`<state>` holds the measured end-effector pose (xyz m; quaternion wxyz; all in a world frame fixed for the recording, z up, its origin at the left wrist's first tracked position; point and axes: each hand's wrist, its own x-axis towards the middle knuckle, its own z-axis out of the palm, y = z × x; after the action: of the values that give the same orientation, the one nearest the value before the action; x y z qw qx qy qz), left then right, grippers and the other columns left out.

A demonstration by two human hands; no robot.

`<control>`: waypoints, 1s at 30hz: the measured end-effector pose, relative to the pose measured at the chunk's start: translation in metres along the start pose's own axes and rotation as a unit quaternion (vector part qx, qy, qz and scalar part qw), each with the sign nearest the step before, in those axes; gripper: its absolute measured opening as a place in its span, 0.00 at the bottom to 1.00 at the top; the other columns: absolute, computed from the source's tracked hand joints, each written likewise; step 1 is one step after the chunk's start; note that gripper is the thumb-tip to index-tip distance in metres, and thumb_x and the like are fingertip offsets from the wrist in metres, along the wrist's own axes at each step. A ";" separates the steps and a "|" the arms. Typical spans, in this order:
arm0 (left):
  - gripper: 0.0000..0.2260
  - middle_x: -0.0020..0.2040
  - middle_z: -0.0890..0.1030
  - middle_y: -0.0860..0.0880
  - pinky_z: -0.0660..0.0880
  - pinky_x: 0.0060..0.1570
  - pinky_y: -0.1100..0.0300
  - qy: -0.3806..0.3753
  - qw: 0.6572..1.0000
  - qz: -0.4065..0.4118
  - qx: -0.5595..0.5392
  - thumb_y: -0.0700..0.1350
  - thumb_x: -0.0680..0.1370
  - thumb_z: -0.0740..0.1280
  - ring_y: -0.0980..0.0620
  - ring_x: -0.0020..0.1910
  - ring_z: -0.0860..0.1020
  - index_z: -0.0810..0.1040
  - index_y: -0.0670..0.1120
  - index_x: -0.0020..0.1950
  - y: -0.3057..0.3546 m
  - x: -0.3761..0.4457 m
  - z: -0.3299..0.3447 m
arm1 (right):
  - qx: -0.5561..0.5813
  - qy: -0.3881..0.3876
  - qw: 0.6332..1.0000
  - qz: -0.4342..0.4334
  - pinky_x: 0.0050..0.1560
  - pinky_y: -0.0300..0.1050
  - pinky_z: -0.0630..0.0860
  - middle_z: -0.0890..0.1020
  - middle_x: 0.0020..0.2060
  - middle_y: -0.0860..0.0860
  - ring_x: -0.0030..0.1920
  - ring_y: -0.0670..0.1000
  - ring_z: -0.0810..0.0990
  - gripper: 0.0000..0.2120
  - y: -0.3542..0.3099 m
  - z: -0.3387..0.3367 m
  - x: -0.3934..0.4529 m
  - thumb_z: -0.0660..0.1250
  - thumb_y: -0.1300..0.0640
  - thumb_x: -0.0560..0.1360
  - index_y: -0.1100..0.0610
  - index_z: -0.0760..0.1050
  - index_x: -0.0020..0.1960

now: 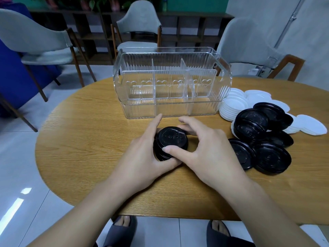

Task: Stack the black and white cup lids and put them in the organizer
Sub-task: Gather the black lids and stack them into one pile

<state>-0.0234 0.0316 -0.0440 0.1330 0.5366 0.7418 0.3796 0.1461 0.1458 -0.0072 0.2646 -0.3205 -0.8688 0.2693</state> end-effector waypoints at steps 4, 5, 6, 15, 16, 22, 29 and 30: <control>0.45 0.75 0.78 0.65 0.73 0.73 0.59 -0.014 0.999 0.039 0.010 0.68 0.73 0.78 0.64 0.73 0.76 0.65 0.59 0.87 -0.002 0.001 0.000 | 0.024 -0.020 0.999 -0.007 0.72 0.44 0.76 0.83 0.67 0.37 0.69 0.38 0.80 0.39 0.004 0.002 -0.002 0.80 0.35 0.72 0.40 0.72 0.79; 0.44 0.75 0.77 0.65 0.73 0.74 0.60 -0.016 0.999 0.043 0.007 0.69 0.73 0.78 0.65 0.73 0.75 0.67 0.59 0.86 -0.003 0.001 0.000 | 0.028 -0.023 0.999 -0.008 0.72 0.44 0.76 0.83 0.67 0.37 0.69 0.38 0.79 0.39 0.004 0.002 -0.002 0.80 0.35 0.72 0.40 0.72 0.79; 0.44 0.75 0.77 0.64 0.72 0.74 0.61 -0.016 0.999 0.045 0.003 0.69 0.73 0.77 0.65 0.74 0.75 0.68 0.58 0.85 -0.003 0.002 -0.001 | 0.029 -0.025 0.999 -0.009 0.72 0.42 0.75 0.82 0.68 0.37 0.69 0.38 0.79 0.38 0.004 0.002 -0.002 0.80 0.35 0.72 0.39 0.72 0.79; 0.38 0.72 0.79 0.65 0.73 0.71 0.63 -0.014 0.998 0.056 0.002 0.65 0.75 0.79 0.64 0.72 0.77 0.70 0.59 0.82 0.000 0.003 -0.002 | 0.016 -0.042 0.999 -0.030 0.67 0.23 0.65 0.80 0.70 0.34 0.70 0.35 0.76 0.37 0.004 -0.006 -0.005 0.80 0.39 0.75 0.41 0.72 0.80; 0.38 0.72 0.79 0.65 0.73 0.71 0.63 -0.009 0.999 0.052 0.002 0.64 0.76 0.79 0.64 0.71 0.77 0.71 0.58 0.82 0.000 0.003 -0.001 | 0.013 -0.040 0.999 -0.033 0.68 0.23 0.64 0.79 0.72 0.35 0.71 0.35 0.75 0.36 0.004 -0.008 -0.004 0.79 0.39 0.75 0.42 0.73 0.80; 0.39 0.71 0.80 0.64 0.75 0.72 0.57 0.001 0.999 0.041 0.002 0.68 0.74 0.80 0.63 0.71 0.78 0.72 0.59 0.81 0.003 0.005 0.004 | -0.018 0.000 0.999 -0.036 0.71 0.24 0.63 0.82 0.69 0.38 0.70 0.37 0.76 0.26 0.013 -0.030 -0.007 0.79 0.41 0.76 0.47 0.82 0.71; 0.38 0.71 0.80 0.66 0.74 0.72 0.59 -0.008 0.999 0.044 -0.007 0.66 0.74 0.80 0.65 0.71 0.77 0.71 0.60 0.80 0.018 0.009 0.021 | -0.052 0.009 0.998 -0.019 0.70 0.25 0.65 0.83 0.65 0.37 0.67 0.37 0.78 0.24 0.036 -0.053 -0.019 0.81 0.44 0.75 0.47 0.84 0.69; 0.37 0.71 0.80 0.66 0.74 0.72 0.60 -0.009 0.999 0.045 -0.007 0.67 0.74 0.80 0.65 0.71 0.77 0.71 0.60 0.80 0.020 0.010 0.024 | -0.054 0.009 0.998 -0.015 0.69 0.24 0.65 0.83 0.65 0.37 0.67 0.37 0.78 0.24 0.038 -0.056 -0.021 0.81 0.44 0.75 0.47 0.83 0.69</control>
<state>0.0011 0.0531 -0.0442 0.1261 0.5718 0.7129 0.3858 0.2105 0.1725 0.0029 0.2584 -0.3233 -0.8844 0.2155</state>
